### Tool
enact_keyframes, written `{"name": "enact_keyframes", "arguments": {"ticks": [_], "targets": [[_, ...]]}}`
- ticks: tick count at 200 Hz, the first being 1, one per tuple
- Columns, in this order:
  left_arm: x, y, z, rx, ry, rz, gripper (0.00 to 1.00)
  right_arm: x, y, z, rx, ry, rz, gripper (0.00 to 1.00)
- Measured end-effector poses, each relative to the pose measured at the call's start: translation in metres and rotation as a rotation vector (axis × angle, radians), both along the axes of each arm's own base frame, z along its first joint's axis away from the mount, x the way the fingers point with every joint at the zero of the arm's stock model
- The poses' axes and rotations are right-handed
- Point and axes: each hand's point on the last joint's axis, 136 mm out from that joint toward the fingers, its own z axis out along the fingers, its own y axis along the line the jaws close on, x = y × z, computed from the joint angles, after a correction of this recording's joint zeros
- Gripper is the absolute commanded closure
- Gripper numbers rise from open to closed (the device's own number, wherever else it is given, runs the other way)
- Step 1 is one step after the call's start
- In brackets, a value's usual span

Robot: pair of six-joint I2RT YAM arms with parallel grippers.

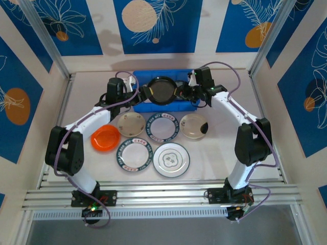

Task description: Place the plates into the plastic bin on the countertop

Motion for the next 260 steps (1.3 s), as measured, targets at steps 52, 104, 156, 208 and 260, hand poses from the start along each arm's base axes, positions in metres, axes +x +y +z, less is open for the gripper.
{"name": "enact_keyframes", "arguments": {"ticks": [52, 104, 156, 208, 260], "targets": [[0.003, -0.003, -0.002, -0.006, 0.007, -0.011, 0.92, -0.004, 0.014, 0.011, 0.066, -0.021, 0.059, 1.0], [0.013, -0.013, 0.001, -0.012, 0.033, -0.021, 1.0, 0.0, 0.003, 0.004, 0.027, -0.021, 0.035, 0.58], [0.041, -0.028, 0.001, 0.042, 0.028, -0.024, 1.0, 0.013, -0.05, 0.003, -0.037, -0.004, -0.103, 0.41], [0.09, -0.065, -0.02, 0.05, 0.051, -0.042, 1.0, 0.011, -0.13, 0.054, -0.033, -0.114, -0.308, 0.41], [0.118, -0.117, -0.074, 0.04, 0.141, -0.084, 1.0, 0.003, -0.132, 0.04, -0.039, -0.07, -0.315, 0.42]]}}
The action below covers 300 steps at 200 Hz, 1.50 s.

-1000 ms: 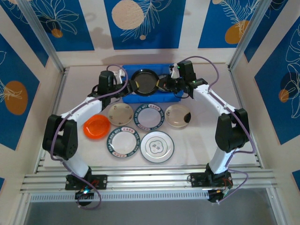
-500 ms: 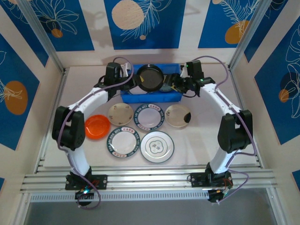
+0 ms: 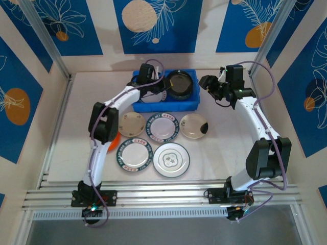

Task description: Place the plates into the plastic bin on the countertop

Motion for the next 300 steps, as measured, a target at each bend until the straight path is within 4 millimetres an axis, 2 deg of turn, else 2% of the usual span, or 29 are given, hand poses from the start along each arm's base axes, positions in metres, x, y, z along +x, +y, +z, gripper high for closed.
{"name": "enact_keyframes", "arguments": {"ticks": [22, 45, 103, 156, 184, 206, 247, 273, 300], "targets": [[0.002, -0.006, -0.025, 0.007, 0.053, 0.005, 1.0, -0.002, -0.002, -0.004, -0.001, 0.016, -0.004, 0.42], [0.007, -0.009, -0.041, 0.005, 0.09, 0.021, 1.0, -0.002, -0.006, -0.005, -0.001, 0.021, -0.014, 0.42], [0.029, -0.015, -0.057, -0.021, 0.11, 0.072, 1.0, -0.003, -0.022, -0.015, -0.001, 0.043, -0.049, 0.42], [0.045, -0.02, -0.067, -0.044, 0.129, 0.104, 1.0, -0.004, -0.023, -0.015, 0.006, 0.046, -0.047, 0.42], [0.046, -0.02, -0.076, -0.036, 0.149, 0.118, 0.73, -0.004, -0.023, -0.015, 0.008, 0.045, -0.045, 0.42], [0.048, -0.02, -0.071, -0.045, 0.143, 0.12, 0.61, -0.004, -0.02, -0.015, 0.008, 0.045, -0.039, 0.42], [0.05, -0.021, -0.063, -0.046, 0.118, 0.112, 0.46, -0.005, -0.011, -0.017, 0.007, 0.049, -0.018, 0.42], [0.048, -0.02, -0.058, -0.014, 0.112, 0.101, 0.44, -0.006, -0.005, -0.017, 0.003, 0.048, -0.006, 0.42], [0.044, -0.016, -0.064, 0.028, 0.127, 0.092, 0.43, -0.006, -0.002, -0.018, -0.011, 0.05, -0.008, 0.42]]}}
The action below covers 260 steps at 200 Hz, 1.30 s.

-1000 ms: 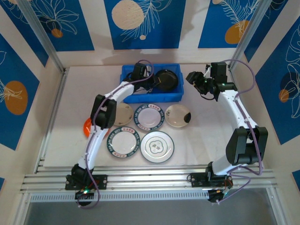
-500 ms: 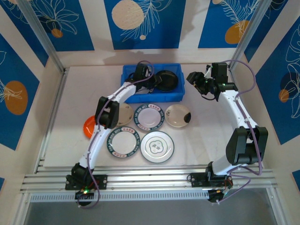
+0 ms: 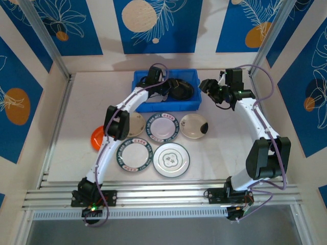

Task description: Place the plates into the plastic bin on the countertop

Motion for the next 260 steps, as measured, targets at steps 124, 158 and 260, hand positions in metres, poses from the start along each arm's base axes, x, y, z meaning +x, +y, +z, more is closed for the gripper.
{"name": "enact_keyframes", "arguments": {"ticks": [124, 158, 260], "targets": [[-0.014, 0.018, -0.005, 0.14, 0.024, -0.021, 0.42, -0.002, 0.008, -0.002, -0.02, 0.002, 0.007, 0.43], [-0.017, 0.021, -0.003, 0.16, 0.03, -0.021, 0.42, -0.002, 0.008, -0.002, -0.02, 0.002, 0.007, 0.43], [-0.006, 0.014, 0.05, 0.103, -0.065, -0.015, 0.42, -0.002, 0.014, -0.005, -0.021, 0.009, 0.021, 0.43]]}}
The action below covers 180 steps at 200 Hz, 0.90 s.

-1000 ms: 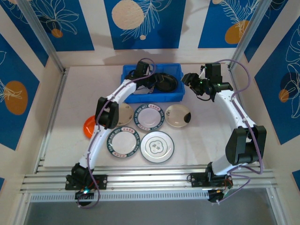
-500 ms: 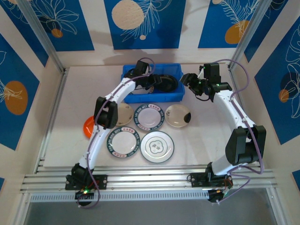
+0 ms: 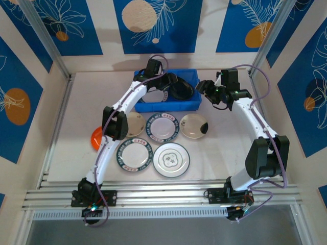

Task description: Place the plates into the plastic bin on the countertop

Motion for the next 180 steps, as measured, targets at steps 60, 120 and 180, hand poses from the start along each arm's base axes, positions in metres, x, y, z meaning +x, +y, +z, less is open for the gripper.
{"name": "enact_keyframes", "arguments": {"ticks": [60, 120, 180], "targets": [[-0.012, 0.007, -0.018, 0.068, 0.045, -0.031, 0.4, -0.003, 0.01, 0.0, -0.003, 0.0, 0.022, 0.43], [-0.021, 0.021, -0.034, 0.172, 0.058, -0.048, 0.39, -0.005, 0.018, -0.001, -0.015, -0.001, 0.034, 0.44], [-0.031, 0.021, -0.046, 0.174, 0.059, -0.073, 0.41, -0.006, 0.02, -0.001, -0.02, -0.008, 0.052, 0.47]]}}
